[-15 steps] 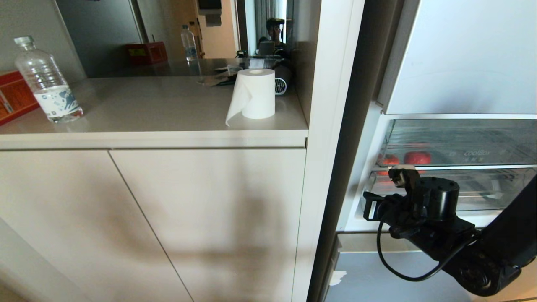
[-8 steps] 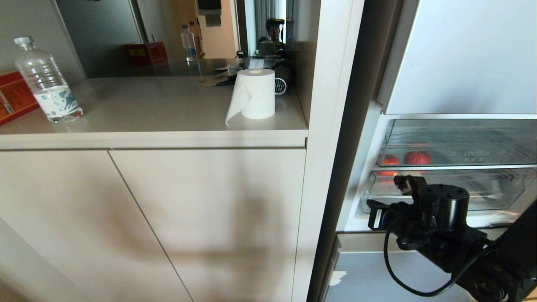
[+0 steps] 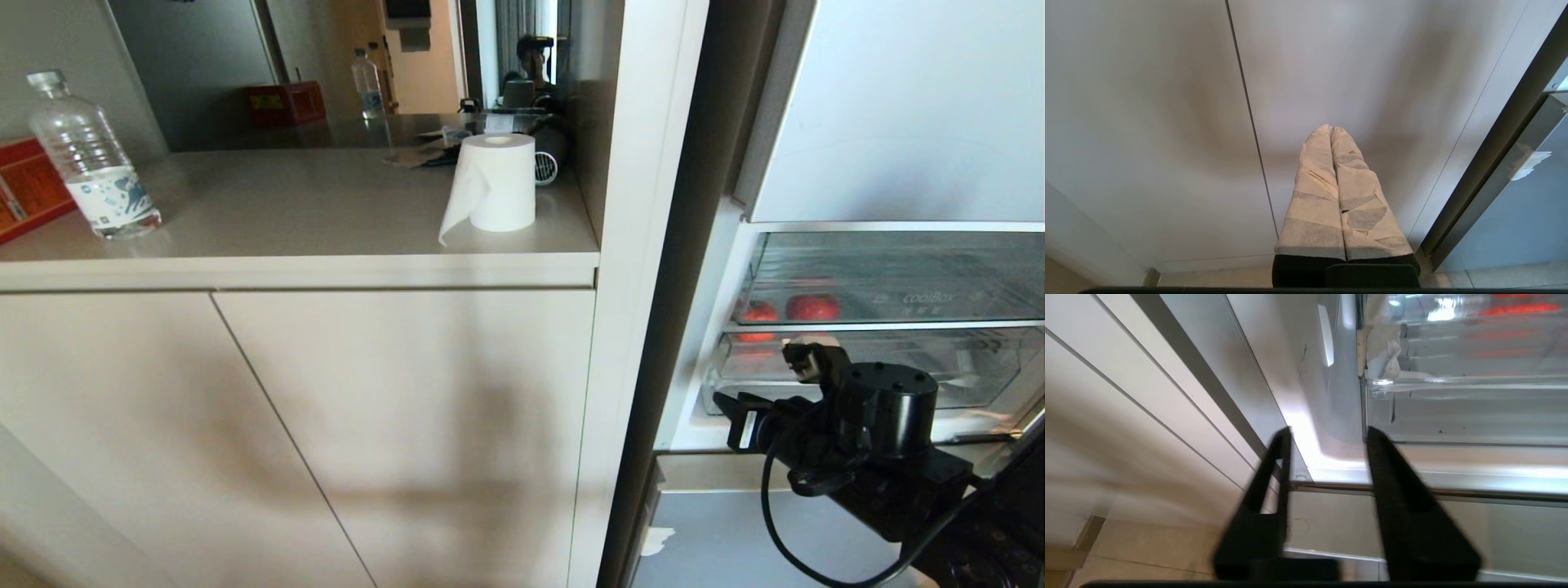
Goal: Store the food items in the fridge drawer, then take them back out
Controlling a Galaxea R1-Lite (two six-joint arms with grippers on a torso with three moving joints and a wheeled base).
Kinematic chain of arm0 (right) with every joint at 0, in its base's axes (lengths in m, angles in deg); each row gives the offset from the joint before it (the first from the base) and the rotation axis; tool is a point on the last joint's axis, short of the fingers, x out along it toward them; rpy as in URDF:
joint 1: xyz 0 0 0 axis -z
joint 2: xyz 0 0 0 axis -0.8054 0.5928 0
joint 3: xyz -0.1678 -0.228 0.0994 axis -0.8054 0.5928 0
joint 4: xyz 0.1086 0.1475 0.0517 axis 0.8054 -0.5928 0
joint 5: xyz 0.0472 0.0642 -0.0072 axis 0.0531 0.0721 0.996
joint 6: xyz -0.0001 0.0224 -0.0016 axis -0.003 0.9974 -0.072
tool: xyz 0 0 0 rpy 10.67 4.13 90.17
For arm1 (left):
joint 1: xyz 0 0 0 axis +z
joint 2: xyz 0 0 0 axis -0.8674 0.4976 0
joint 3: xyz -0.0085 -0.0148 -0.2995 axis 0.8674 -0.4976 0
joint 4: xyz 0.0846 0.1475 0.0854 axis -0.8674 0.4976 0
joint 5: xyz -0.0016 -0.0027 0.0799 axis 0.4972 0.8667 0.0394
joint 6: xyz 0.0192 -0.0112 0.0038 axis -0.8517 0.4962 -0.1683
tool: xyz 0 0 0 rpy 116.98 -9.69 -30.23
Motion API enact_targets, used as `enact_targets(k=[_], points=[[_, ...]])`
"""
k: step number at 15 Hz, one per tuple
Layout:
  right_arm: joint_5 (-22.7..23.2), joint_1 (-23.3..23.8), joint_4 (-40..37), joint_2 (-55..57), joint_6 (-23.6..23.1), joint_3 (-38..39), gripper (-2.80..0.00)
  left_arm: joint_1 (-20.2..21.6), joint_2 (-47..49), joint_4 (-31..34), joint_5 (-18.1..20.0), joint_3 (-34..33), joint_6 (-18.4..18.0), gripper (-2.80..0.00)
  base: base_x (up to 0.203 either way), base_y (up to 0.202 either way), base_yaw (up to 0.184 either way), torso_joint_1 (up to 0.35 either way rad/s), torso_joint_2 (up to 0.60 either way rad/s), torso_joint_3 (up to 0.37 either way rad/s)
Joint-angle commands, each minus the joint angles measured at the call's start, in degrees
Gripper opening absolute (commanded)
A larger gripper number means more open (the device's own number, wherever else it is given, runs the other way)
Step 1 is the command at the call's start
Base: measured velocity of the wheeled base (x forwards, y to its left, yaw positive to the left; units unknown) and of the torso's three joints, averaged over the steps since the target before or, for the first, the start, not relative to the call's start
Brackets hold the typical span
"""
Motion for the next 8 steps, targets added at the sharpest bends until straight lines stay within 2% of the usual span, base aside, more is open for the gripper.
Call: enact_targets(k=[1,8], points=[[0.1,0.3,0.4,-0.1,0.2,-0.4,0.00,0.0,0.1,0.0,0.0,0.0,0.0,-2.80,0.000,0.000,0.000,0.000,0.00,0.000],[-0.3,2.2,0.4,4.6,-0.2,-6.8,0.00,0.0,0.1,0.0,0.0,0.0,0.0,-2.80,0.000,0.000,0.000,0.000,0.00,0.000]])
